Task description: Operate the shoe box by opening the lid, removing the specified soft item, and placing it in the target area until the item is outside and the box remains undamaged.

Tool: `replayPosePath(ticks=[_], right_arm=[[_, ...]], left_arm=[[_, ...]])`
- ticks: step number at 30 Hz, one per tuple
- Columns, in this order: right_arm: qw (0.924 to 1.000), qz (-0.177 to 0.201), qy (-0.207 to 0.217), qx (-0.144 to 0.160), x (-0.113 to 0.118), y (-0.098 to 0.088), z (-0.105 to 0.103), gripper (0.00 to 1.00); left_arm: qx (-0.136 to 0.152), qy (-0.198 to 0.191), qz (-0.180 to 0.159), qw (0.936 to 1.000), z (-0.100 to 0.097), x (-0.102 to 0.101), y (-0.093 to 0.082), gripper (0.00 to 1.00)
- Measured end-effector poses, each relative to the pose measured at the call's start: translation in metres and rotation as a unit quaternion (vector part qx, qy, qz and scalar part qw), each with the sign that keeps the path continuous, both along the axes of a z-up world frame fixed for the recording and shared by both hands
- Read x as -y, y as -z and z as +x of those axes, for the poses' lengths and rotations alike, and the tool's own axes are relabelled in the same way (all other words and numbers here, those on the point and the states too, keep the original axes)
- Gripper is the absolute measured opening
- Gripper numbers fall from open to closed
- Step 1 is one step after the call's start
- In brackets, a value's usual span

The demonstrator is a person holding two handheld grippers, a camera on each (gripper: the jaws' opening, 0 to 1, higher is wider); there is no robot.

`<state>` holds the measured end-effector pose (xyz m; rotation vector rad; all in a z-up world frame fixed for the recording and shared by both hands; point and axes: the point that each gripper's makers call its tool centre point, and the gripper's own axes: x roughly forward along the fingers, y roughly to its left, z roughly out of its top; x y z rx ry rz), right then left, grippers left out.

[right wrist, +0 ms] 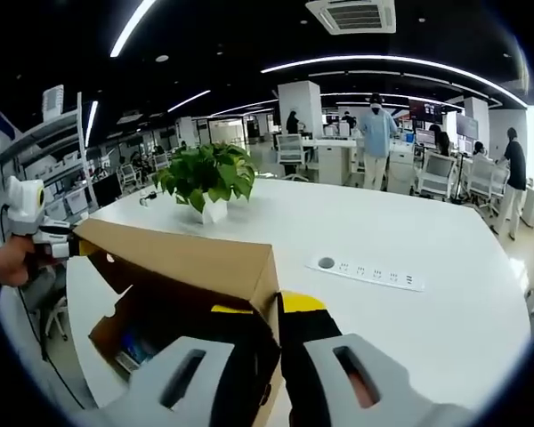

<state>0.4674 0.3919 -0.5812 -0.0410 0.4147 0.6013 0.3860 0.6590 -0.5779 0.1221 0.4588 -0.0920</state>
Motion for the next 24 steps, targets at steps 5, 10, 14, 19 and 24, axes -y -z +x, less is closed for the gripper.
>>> replayPosePath(ticks=[5,10,14,19,24], right_arm=[[0.9993,-0.029,-0.008,0.024,0.0,0.0,0.001,0.03],[0.9985,-0.044,-0.009,0.032,0.0,-0.001,0.004,0.01],[0.9988,-0.04,-0.016,0.023,-0.001,-0.001,0.006,0.02],[0.9984,-0.045,-0.017,0.029,-0.002,0.0,0.01,0.03],[0.9985,-0.047,-0.015,0.026,-0.003,0.004,0.015,0.02]], left_arm=[[0.002,0.001,-0.001,1.0,0.0,0.0,0.0,0.08],[0.005,0.001,-0.008,1.0,0.002,-0.001,0.0,0.08],[0.001,0.003,-0.018,0.9998,0.003,-0.002,0.006,0.09],[-0.017,-0.002,-0.011,0.9998,0.001,-0.003,0.02,0.09],[-0.028,-0.003,-0.021,0.9994,-0.001,-0.005,0.028,0.07]])
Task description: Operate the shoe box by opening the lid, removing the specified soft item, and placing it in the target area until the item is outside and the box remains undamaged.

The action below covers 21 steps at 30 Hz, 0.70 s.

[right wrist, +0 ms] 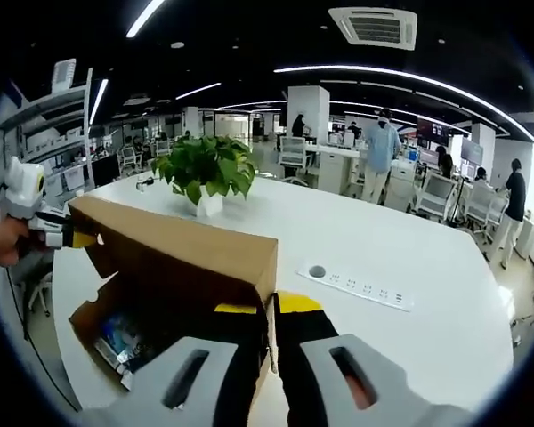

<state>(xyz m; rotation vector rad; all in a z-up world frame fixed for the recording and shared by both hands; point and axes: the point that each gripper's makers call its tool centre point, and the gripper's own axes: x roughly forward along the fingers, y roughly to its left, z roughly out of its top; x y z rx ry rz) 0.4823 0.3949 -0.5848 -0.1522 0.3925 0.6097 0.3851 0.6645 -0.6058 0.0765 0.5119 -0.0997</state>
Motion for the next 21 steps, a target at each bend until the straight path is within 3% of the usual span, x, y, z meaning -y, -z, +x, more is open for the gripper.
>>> replayPosePath(ticks=[21], right_arm=[[0.9998,0.007,-0.002,-0.016,-0.004,0.006,0.017,0.01]], left_arm=[[-0.006,-0.011,-0.004,0.9999,0.013,-0.005,0.006,0.05]])
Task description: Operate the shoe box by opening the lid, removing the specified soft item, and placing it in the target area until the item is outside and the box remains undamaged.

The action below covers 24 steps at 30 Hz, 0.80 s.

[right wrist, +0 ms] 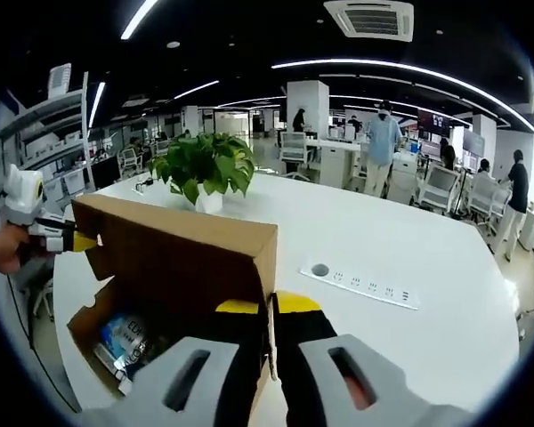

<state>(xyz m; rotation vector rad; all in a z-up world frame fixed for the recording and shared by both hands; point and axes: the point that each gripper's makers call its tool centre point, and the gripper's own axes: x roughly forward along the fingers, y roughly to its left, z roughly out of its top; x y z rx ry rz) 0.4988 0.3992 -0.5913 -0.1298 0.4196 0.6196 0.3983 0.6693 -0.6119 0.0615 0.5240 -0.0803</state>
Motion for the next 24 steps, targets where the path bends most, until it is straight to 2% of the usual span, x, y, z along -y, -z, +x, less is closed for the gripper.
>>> replayPosePath(ticks=[7,17,21,24], right_arm=[[1.0,0.004,0.003,-0.007,-0.002,0.001,0.007,0.01],[0.9999,0.006,0.006,-0.013,-0.005,0.005,0.018,0.01],[0.9998,0.005,0.003,-0.017,-0.007,0.007,0.023,0.01],[0.9998,0.001,0.001,-0.018,-0.009,0.01,0.025,0.02]], left_arm=[[-0.007,-0.007,-0.004,0.9999,0.002,-0.001,0.009,0.05],[-0.032,-0.017,-0.014,0.9993,0.0,-0.003,0.028,0.03],[-0.027,-0.012,-0.023,0.9993,0.002,-0.006,0.026,0.03],[-0.03,-0.005,-0.016,0.9994,0.004,-0.005,0.026,0.02]])
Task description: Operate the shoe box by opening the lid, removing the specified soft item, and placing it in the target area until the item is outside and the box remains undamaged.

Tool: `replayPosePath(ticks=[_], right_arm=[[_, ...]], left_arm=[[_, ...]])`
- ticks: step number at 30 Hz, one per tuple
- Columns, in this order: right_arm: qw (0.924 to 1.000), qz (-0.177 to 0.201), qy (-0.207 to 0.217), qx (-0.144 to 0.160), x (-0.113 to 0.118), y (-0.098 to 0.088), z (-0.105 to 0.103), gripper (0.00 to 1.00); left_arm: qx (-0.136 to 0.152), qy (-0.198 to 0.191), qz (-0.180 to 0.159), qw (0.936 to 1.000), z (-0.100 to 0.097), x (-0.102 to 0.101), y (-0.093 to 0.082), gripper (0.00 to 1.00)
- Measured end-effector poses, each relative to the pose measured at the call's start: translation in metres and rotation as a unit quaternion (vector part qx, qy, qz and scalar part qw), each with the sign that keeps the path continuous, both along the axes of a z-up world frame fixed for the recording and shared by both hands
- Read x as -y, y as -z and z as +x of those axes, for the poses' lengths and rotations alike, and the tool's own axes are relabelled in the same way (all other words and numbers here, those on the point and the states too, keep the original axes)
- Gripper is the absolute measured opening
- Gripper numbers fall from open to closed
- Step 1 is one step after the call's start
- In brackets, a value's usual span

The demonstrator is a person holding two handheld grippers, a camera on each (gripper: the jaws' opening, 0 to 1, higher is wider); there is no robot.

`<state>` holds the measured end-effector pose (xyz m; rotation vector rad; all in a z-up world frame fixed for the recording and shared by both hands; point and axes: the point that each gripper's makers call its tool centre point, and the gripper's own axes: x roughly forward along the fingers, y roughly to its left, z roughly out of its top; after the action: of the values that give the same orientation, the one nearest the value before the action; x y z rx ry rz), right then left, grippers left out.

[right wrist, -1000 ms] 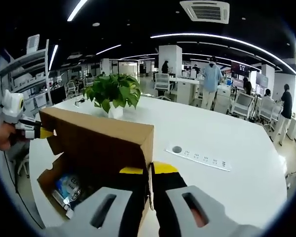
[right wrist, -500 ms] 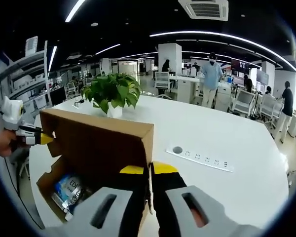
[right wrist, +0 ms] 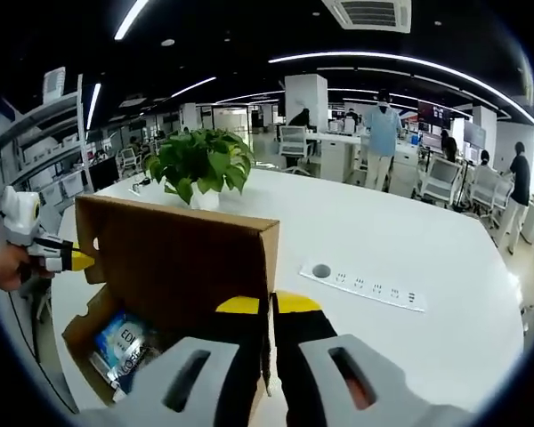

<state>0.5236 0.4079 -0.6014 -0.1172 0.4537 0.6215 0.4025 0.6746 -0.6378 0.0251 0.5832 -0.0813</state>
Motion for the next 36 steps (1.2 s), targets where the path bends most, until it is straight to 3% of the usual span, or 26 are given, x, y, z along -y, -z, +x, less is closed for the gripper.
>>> replayPosePath(ticks=[6,18,36], right_arm=[[0.9996,-0.023,-0.004,-0.017,0.005,0.017,0.0,0.1],[0.9982,-0.038,-0.009,-0.046,0.012,0.046,-0.004,0.08],[0.9977,-0.013,0.011,-0.066,0.004,0.057,0.007,0.01]], left_arm=[[-0.006,-0.003,0.002,1.0,0.002,-0.001,0.001,0.02],[-0.008,-0.011,-0.002,0.9999,0.014,-0.005,0.002,0.02],[-0.007,-0.021,-0.002,0.9998,0.029,-0.009,0.008,0.03]])
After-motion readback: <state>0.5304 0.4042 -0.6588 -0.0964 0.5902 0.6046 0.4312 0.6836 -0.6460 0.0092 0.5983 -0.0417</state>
